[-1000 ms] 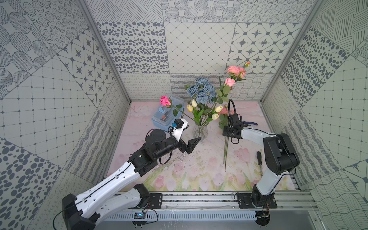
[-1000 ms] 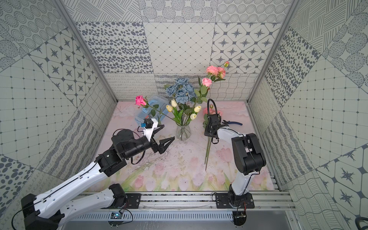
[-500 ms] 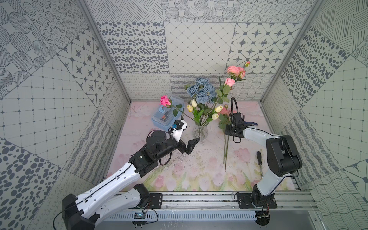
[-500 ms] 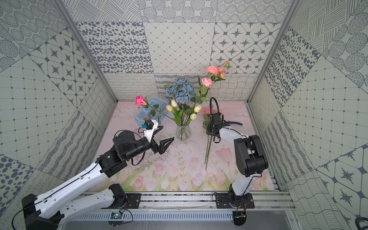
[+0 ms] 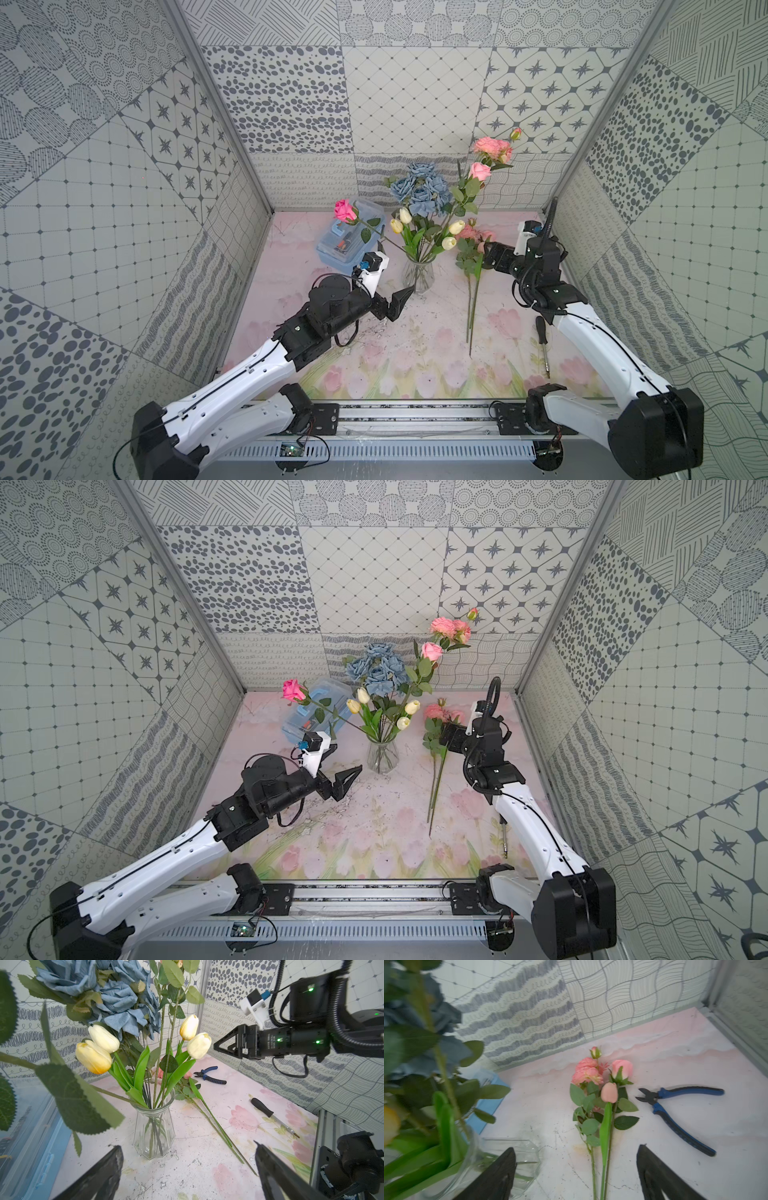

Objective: Pick out pink flowers from the vase
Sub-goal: Place the flower at the center of the board, then pick up the flower from the vase.

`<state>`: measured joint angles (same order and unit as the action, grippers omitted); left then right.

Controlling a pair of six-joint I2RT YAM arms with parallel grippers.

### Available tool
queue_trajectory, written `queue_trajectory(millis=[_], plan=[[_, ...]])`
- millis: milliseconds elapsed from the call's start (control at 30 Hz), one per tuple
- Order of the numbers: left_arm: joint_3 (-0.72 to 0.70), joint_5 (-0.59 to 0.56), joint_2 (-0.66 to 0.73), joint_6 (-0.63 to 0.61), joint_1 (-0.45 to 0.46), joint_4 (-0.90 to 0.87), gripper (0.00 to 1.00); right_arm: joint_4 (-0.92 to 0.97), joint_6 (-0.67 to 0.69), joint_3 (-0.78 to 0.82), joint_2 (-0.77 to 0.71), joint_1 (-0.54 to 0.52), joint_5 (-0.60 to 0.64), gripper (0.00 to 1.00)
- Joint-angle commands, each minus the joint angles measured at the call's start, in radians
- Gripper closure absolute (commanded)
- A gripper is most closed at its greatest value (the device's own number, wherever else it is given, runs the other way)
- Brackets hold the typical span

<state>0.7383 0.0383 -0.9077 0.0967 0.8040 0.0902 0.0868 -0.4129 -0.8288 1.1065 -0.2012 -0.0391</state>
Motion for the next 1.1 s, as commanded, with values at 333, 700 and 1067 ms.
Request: queue_trajectory(millis=[333, 700, 1067], plan=[[-0.002, -0.112, -0.129, 0.06, -0.001, 0.168, 0.01, -0.369, -0.047, 0.024, 0.003, -0.007, -0.281, 0.14], [0.001, -0.175, -0.198, 0.051, -0.001, 0.244, 0.01, -0.403, -0.035, -0.036, 0.045, -0.076, -0.349, 0.19], [0.071, -0.163, -0.32, 0.076, -0.001, 0.266, 0.01, -0.347, 0.057, -0.086, 0.069, -0.122, -0.306, 0.02]])
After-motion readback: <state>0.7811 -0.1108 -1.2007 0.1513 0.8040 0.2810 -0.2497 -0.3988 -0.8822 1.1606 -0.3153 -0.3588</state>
